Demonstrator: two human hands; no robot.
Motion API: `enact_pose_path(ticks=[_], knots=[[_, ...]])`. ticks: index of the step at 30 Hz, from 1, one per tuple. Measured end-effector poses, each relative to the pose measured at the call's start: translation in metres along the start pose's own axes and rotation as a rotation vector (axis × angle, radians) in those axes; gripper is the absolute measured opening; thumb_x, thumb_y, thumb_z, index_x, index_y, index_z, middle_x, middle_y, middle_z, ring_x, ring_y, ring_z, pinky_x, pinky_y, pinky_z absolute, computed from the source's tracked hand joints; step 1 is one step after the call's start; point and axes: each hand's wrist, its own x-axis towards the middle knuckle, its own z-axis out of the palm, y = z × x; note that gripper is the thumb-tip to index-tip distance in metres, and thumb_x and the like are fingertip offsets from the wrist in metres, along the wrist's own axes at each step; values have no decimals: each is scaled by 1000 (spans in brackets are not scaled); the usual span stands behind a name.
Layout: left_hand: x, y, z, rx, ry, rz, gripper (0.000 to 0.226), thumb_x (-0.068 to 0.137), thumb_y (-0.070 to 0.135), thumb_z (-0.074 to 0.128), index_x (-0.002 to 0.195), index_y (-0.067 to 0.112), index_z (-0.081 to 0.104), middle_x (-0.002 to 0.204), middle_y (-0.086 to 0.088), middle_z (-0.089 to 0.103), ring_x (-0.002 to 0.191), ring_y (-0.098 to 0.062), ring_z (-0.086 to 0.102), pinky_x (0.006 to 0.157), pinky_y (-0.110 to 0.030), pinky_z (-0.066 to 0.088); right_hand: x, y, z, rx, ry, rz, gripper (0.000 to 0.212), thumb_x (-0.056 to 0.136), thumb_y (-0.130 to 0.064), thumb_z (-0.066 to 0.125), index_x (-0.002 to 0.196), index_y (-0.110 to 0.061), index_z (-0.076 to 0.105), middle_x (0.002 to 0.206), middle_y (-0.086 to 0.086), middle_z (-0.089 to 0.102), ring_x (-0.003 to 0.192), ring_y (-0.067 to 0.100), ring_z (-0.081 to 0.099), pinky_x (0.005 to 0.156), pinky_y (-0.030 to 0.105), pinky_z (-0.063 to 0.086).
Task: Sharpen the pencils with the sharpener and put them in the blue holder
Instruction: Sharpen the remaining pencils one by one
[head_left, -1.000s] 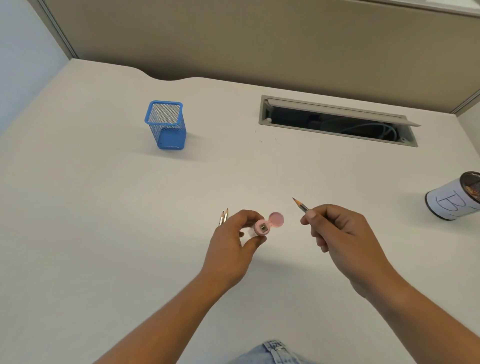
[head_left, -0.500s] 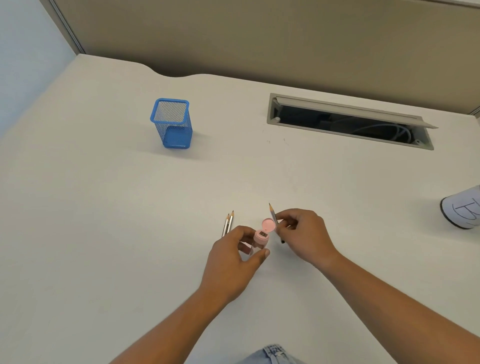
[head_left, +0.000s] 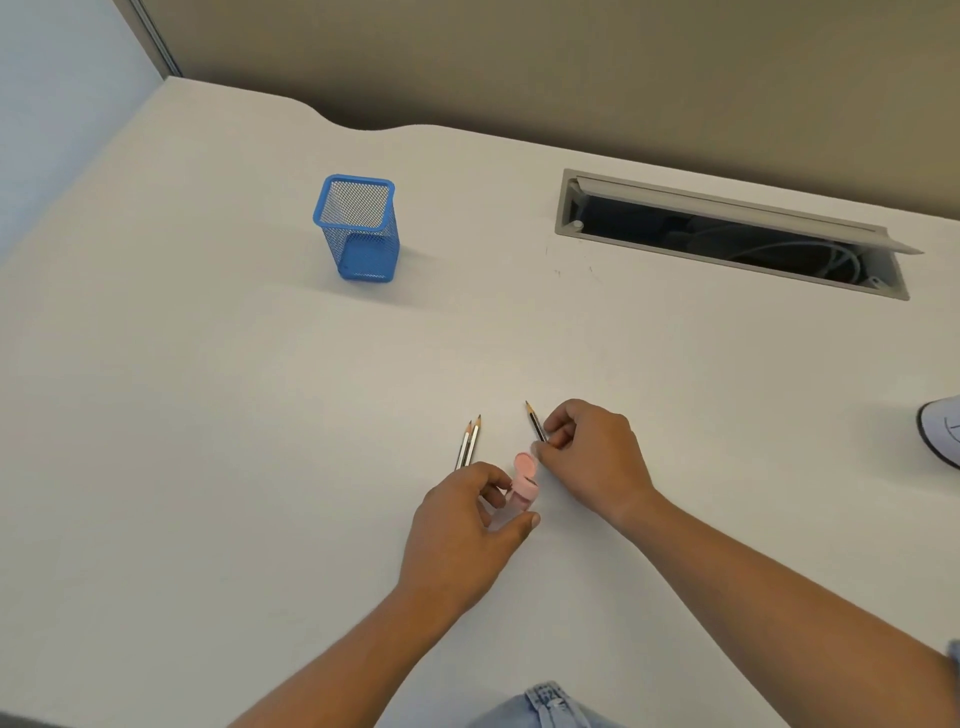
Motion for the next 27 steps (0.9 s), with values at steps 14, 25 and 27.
enact_pose_path(ticks=[14, 25, 27], knots=[[1, -1, 6, 308, -2, 226, 29, 80, 44, 74, 107, 34, 71, 93, 14, 62, 89, -9, 53, 70, -20, 39, -2, -28, -4, -1, -16, -112, 9, 82, -20, 67, 76, -27, 65, 67, -12, 67, 66, 3, 63, 61, 22, 51], [-15, -11, -1, 315, 28, 237, 28, 79, 41, 75, 107, 34, 71, 96, 14, 64, 88, -10, 53, 69, -19, 35, 7, -62, 27, -167, -159, -22, 20, 79, -29, 69, 87, -14, 58, 81, 5, 68, 80, 29, 65, 65, 36, 51], [-18, -13, -5, 305, 20, 239, 29, 80, 41, 75, 108, 34, 71, 98, 13, 64, 89, -10, 52, 70, -19, 36, 7, -65, 32, -159, -168, 0, 23, 79, -29, 70, 90, -13, 57, 75, 0, 63, 76, 27, 64, 61, 34, 48]])
